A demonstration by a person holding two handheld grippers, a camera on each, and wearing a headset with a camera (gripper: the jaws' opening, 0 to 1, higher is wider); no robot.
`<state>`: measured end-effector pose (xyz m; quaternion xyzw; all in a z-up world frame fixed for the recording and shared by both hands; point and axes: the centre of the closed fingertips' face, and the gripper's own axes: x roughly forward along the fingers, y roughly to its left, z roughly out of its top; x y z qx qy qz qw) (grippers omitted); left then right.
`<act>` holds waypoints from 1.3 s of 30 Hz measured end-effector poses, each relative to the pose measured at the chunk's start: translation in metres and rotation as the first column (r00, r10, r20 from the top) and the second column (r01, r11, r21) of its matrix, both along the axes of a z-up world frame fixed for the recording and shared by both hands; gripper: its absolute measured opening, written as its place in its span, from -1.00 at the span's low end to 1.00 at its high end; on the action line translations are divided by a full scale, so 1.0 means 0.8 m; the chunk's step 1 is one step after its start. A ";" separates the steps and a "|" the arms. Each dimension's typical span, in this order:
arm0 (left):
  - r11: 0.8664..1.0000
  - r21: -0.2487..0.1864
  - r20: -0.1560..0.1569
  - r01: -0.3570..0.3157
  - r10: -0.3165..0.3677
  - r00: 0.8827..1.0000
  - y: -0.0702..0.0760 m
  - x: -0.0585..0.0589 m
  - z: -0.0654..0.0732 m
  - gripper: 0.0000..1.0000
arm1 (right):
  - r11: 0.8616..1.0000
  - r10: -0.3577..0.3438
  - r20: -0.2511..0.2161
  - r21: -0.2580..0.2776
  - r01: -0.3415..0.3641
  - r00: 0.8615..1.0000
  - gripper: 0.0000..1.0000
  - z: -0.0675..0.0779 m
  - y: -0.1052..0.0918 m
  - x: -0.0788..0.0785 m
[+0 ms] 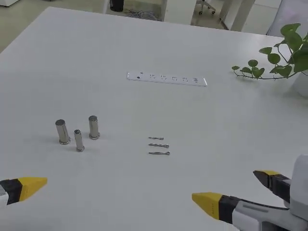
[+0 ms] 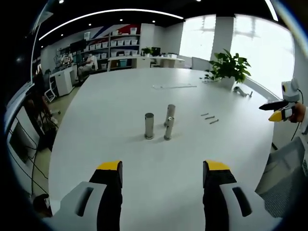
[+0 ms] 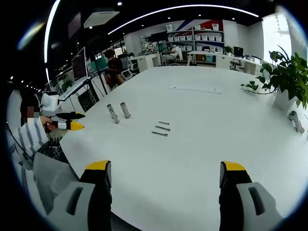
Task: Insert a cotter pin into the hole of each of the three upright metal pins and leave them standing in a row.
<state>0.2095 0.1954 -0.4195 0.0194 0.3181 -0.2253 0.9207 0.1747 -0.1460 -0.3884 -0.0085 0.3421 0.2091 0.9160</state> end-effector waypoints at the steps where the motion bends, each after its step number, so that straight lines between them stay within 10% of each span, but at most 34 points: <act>1: 1.000 0.001 0.000 -0.006 0.006 1.000 0.000 0.003 -0.001 0.29 | 1.000 0.002 0.000 -0.002 -0.002 1.000 0.84 0.000 0.000 0.000; 12: 0.991 -0.085 0.026 -0.105 0.108 0.994 0.002 0.036 0.002 0.19 | 1.000 0.005 -0.013 -0.010 -0.005 1.000 0.84 -0.002 0.000 -0.003; 27: 0.994 -0.021 0.046 -0.111 0.112 0.993 -0.001 0.065 -0.008 0.00 | 1.000 0.018 -0.022 -0.019 -0.018 1.000 0.84 -0.005 0.008 0.001; 39: 0.986 -0.103 0.038 -0.128 0.133 0.990 -0.002 0.097 -0.012 -0.02 | 1.000 0.009 -0.036 -0.021 -0.010 0.999 0.84 -0.009 0.007 -0.002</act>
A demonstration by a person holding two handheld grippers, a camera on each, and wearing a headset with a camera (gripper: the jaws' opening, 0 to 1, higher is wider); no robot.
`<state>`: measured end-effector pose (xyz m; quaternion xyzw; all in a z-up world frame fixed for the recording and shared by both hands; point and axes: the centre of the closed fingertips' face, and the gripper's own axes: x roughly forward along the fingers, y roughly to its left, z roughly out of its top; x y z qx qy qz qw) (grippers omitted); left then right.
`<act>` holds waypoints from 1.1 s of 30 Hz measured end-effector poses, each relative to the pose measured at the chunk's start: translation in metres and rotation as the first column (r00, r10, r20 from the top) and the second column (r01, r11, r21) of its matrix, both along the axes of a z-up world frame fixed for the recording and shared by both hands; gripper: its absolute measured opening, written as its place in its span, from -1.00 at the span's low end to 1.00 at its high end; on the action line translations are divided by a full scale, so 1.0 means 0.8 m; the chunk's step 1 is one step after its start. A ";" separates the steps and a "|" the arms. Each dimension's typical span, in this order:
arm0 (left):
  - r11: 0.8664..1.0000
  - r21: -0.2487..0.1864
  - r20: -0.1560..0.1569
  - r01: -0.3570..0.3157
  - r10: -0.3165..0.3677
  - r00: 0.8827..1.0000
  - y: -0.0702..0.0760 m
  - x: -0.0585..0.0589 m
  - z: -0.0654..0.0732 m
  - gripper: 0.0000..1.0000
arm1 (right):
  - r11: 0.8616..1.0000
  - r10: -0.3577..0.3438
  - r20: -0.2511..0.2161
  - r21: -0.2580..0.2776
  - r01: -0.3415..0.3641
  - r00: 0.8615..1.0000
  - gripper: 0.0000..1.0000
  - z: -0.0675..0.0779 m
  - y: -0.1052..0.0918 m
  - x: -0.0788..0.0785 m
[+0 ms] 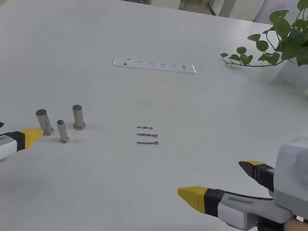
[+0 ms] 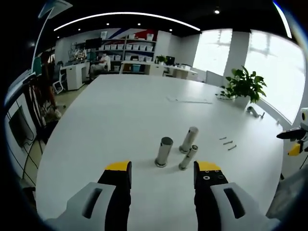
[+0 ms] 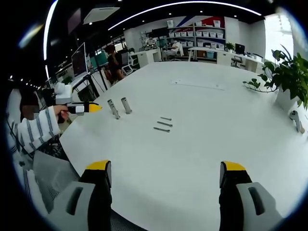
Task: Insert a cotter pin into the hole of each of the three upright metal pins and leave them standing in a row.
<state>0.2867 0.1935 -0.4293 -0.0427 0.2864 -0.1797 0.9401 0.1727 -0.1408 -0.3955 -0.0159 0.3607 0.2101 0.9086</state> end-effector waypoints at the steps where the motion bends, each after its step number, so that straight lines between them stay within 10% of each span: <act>1: 1.000 0.001 0.000 0.000 0.000 1.000 0.000 0.002 -0.001 -0.02 | 1.000 -0.001 -0.001 0.000 0.001 1.000 0.84 0.000 0.000 0.000; 17: 0.996 0.063 -0.020 0.055 -0.054 0.998 -0.012 0.024 -0.020 -0.06 | 1.000 -0.016 -0.012 0.002 0.016 1.000 0.84 -0.003 -0.003 -0.003; 33: 1.000 0.002 -0.035 0.019 -0.019 0.999 -0.008 0.051 -0.029 -0.18 | 1.000 -0.019 -0.037 0.001 0.019 0.999 0.84 -0.012 -0.003 -0.006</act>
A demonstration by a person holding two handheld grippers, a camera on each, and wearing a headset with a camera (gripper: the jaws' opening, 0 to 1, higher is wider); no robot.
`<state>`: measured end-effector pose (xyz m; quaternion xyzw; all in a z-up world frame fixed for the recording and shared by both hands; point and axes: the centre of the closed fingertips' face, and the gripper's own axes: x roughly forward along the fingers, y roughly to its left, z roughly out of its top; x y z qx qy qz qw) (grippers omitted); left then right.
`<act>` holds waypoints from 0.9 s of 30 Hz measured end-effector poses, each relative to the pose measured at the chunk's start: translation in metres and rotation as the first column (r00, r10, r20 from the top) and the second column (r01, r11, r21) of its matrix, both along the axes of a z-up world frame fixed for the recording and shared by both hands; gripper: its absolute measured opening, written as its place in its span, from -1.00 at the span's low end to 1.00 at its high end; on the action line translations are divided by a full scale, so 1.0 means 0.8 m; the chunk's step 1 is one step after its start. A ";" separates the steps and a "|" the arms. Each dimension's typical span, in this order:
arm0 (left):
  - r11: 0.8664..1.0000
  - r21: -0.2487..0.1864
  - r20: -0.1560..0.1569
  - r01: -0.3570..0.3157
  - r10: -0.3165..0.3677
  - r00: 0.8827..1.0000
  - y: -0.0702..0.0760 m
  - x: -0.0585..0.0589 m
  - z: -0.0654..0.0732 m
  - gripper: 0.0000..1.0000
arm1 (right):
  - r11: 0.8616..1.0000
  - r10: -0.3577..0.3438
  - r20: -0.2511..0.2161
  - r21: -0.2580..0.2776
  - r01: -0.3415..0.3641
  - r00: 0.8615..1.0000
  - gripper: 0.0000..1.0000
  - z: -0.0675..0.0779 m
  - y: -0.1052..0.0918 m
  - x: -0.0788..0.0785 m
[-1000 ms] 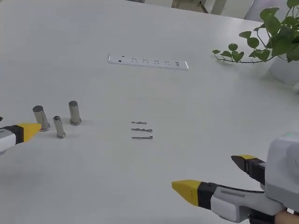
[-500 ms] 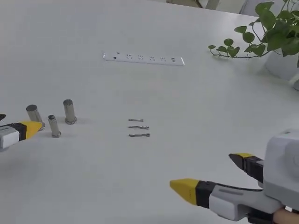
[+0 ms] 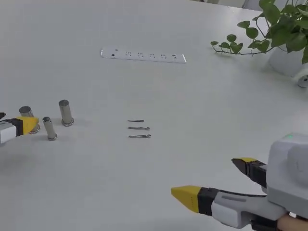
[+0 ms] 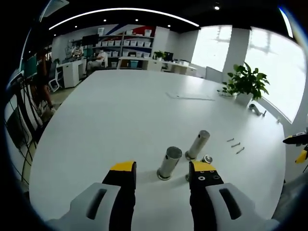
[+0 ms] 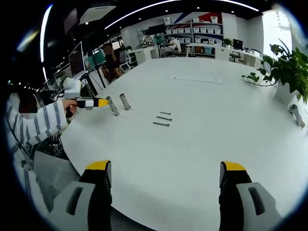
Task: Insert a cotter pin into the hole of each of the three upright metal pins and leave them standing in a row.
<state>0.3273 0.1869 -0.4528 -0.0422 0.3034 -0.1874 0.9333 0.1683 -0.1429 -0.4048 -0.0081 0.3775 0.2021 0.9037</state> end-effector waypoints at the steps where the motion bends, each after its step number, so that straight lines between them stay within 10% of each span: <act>1: 1.000 -0.001 0.002 -0.002 0.002 1.000 0.000 0.001 0.000 -0.19 | 1.000 -0.001 -0.001 0.000 0.001 1.000 0.84 0.000 0.000 0.000; 27: 1.000 -0.002 -0.020 0.008 -0.009 1.000 -0.012 0.002 -0.015 -0.43 | 1.000 -0.007 -0.012 0.021 0.007 1.000 0.92 -0.010 0.005 0.003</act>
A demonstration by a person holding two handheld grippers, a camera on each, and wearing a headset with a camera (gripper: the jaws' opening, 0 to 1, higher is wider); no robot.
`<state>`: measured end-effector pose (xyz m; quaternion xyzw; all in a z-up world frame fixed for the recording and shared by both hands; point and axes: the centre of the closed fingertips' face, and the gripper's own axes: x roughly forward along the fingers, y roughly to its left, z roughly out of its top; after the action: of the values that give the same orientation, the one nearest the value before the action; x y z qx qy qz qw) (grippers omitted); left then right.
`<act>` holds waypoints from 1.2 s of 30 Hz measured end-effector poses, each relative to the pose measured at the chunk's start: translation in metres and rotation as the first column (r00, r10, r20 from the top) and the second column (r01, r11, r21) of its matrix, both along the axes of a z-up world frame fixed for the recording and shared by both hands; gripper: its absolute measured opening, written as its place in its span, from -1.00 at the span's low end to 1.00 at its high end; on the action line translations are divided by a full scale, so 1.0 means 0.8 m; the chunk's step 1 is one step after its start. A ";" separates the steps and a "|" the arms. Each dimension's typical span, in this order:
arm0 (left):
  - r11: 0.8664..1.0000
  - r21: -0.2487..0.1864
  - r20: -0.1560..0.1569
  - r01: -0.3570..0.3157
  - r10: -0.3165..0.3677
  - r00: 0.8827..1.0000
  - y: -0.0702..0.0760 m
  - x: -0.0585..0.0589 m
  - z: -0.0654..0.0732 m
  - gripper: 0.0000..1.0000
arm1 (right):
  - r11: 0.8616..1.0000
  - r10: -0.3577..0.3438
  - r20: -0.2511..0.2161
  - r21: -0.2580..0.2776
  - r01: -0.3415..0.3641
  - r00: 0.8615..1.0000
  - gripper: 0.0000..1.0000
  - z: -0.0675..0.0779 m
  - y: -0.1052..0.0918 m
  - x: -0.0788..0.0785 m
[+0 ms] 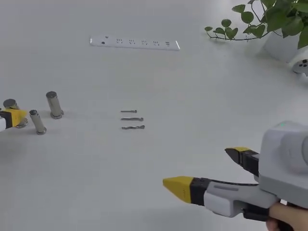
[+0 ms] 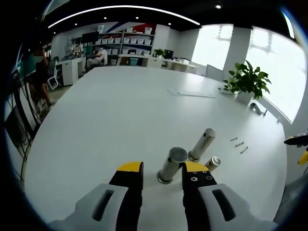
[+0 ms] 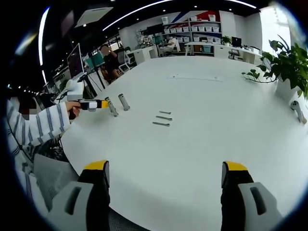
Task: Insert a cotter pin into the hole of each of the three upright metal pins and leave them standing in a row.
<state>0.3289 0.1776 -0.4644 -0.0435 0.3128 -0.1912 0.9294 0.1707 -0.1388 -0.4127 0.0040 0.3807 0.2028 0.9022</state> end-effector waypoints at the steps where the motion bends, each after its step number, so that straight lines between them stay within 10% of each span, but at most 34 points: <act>1: 1.000 -0.002 0.000 0.001 -0.001 1.000 -0.001 0.000 0.000 -0.44 | 1.000 0.003 0.000 -0.003 -0.003 1.000 0.93 -0.001 0.001 0.000; 20: 0.999 0.023 0.013 0.049 -0.049 0.999 -0.012 -0.003 -0.005 -0.69 | 0.998 0.050 0.003 -0.034 -0.050 0.999 0.97 -0.005 0.012 -0.004; 36: 0.993 0.079 0.072 0.090 -0.096 0.993 -0.012 0.000 -0.005 -0.80 | 0.998 0.038 0.030 0.044 -0.040 0.999 0.97 0.002 0.019 -0.002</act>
<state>0.3289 0.1683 -0.4688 0.0136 0.2862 -0.2237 0.9316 0.1690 -0.1233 -0.4110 0.0137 0.3630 0.2289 0.9031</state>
